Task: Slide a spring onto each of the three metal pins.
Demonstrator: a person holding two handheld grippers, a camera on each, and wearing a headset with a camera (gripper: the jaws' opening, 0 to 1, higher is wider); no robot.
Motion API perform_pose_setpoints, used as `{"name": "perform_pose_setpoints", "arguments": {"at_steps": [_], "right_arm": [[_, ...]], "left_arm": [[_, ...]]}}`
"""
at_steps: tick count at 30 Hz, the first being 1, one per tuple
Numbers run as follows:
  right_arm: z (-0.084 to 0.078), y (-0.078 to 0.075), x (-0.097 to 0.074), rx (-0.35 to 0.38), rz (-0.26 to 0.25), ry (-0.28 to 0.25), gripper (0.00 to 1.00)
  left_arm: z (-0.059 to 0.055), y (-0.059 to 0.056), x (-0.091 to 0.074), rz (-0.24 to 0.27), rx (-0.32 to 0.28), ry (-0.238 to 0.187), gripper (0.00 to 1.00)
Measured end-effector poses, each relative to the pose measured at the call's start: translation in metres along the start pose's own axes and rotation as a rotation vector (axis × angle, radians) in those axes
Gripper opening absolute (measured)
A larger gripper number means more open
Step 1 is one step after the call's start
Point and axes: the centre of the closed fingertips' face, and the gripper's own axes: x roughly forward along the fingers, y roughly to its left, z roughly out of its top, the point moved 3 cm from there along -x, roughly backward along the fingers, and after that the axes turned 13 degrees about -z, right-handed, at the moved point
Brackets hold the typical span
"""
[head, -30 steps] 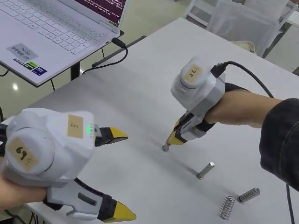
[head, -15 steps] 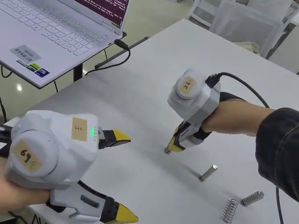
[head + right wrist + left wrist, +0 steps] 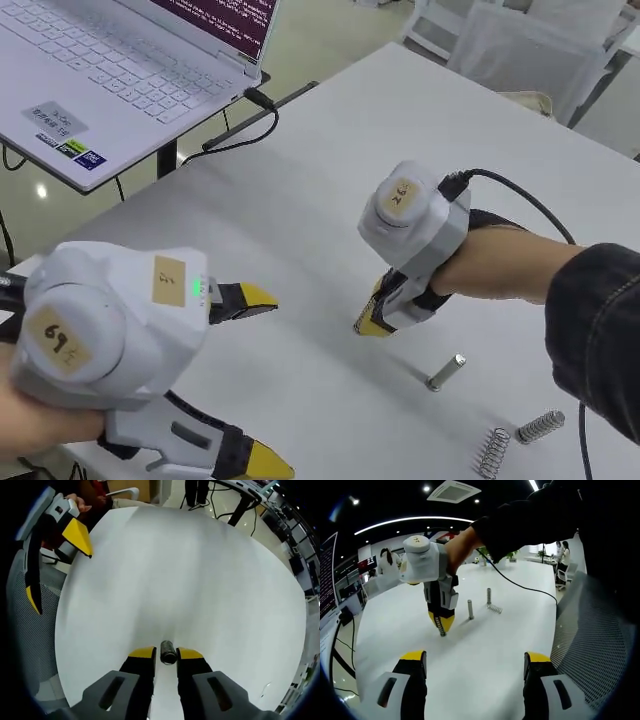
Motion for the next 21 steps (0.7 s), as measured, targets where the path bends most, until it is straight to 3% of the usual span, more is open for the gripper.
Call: {"name": "perform_pose_setpoints", "arguments": {"at_steps": [11, 21], "right_arm": [[-0.01, -0.006, -0.015, 0.027, -0.026, -0.024, 0.3], [-0.01, -0.012, -0.043, 0.074, -0.071, -0.097, 0.37]], "left_arm": [[0.003, -0.001, 0.001, -0.003, 0.005, 0.014, 0.76], [0.012, -0.002, 0.003, -0.007, 0.017, 0.025, 0.76]]}}
